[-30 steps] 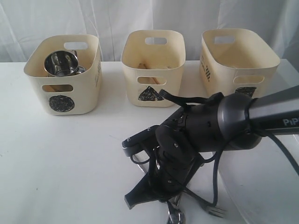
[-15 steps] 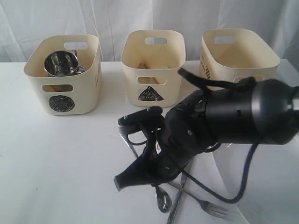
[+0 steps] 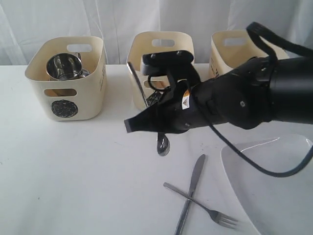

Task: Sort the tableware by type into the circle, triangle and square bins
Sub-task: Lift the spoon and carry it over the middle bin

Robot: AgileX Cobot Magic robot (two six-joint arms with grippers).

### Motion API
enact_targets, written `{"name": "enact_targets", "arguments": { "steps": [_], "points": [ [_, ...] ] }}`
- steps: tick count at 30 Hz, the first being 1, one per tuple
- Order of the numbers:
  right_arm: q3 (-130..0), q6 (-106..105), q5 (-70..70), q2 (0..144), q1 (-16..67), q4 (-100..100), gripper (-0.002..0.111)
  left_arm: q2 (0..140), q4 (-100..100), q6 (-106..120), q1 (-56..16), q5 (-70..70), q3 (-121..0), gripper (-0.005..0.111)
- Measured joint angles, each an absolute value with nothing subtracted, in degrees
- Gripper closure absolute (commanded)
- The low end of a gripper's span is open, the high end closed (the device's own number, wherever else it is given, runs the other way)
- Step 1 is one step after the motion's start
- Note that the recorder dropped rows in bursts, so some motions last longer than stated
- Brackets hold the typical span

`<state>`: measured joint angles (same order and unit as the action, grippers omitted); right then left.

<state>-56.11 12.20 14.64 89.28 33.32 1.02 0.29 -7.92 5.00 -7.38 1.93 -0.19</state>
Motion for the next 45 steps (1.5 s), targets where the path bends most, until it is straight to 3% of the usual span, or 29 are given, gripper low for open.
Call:
{"name": "enact_targets", "arguments": {
  "steps": [8,17,28,45],
  "points": [
    [-57.43,5.96,1.35,89.62,26.63,-0.53,0.108,0.29,-7.92,5.00,-7.38,1.93,-0.19,0.064],
    [-69.91,2.09,-2.25,99.23,17.56,-0.90,0.108,0.29,-7.92,5.00,-7.38,1.93,-0.19,0.064],
    [-87.48,1.86,-2.01,114.46,16.70,-1.10,0.108,0.29,-7.92,5.00,-7.38,1.93,-0.19,0.064],
    [-90.56,1.75,-4.33,120.08,15.03,-1.10,0.108,0.29,-7.92,5.00,-7.38,1.93,-0.19,0.064]
  ]
}}
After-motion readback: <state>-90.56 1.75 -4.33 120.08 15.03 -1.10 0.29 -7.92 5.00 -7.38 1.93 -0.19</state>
